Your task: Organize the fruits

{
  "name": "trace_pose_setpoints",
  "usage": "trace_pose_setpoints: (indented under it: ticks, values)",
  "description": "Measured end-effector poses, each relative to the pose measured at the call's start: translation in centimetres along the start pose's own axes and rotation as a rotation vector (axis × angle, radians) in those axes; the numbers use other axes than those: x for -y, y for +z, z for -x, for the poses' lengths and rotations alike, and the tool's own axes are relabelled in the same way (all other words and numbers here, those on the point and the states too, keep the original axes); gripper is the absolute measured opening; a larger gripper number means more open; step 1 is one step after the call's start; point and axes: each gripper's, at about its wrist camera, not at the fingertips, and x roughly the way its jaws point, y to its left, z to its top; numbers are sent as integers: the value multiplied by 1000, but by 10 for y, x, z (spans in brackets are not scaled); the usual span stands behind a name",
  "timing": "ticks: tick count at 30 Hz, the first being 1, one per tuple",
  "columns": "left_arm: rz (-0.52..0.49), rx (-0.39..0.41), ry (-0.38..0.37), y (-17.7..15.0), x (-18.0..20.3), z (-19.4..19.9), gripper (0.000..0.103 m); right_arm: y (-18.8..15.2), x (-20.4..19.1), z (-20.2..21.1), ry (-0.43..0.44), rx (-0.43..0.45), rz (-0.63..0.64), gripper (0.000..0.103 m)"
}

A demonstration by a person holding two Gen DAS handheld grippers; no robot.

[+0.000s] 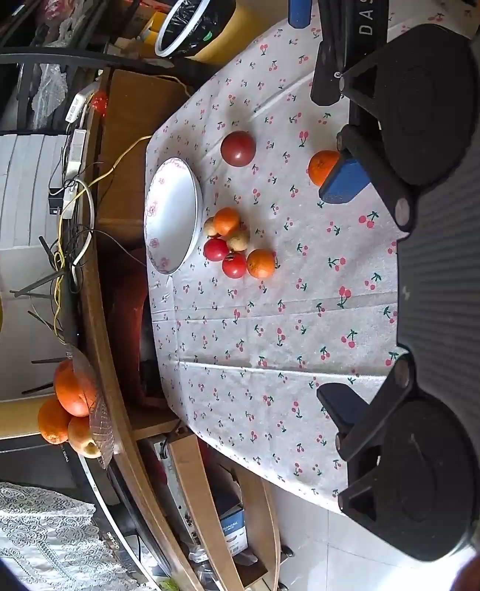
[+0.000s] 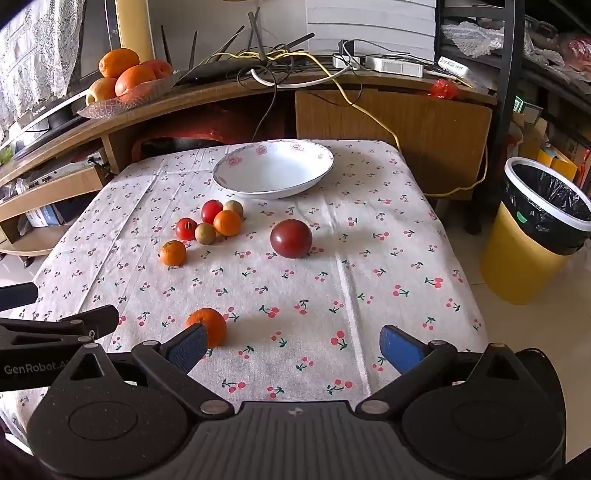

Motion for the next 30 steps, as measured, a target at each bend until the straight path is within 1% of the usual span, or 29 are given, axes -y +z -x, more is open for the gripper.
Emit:
trace_pose_setpoints:
  ticks: [2,4,5,12,14,24,30]
  values:
    - [-1,2,4,0,1,1,103,-3,-4,-4,-2,-5,1,94]
    - [2,3,6,0,1,2,103,-2,-4,-3,-4,-5,2,94]
    - [7,-1,2,-5,4,-4,103,-2,-3,-3,-4,-4,2,94]
    - [9,0,2,-5,8,-3,103,-2,-2,-2,-6,-7,4,94]
    - [4,-2,-8,-2,0,-2,103,-1,-1,-3,1,-13,2,94]
    - [1,2,-7,-3,1,1,103,-1,0,-3,7,-18,2,93]
    - [-6,3,-8,-3,2,1,103,-1,0,-4,12,-25,3,91]
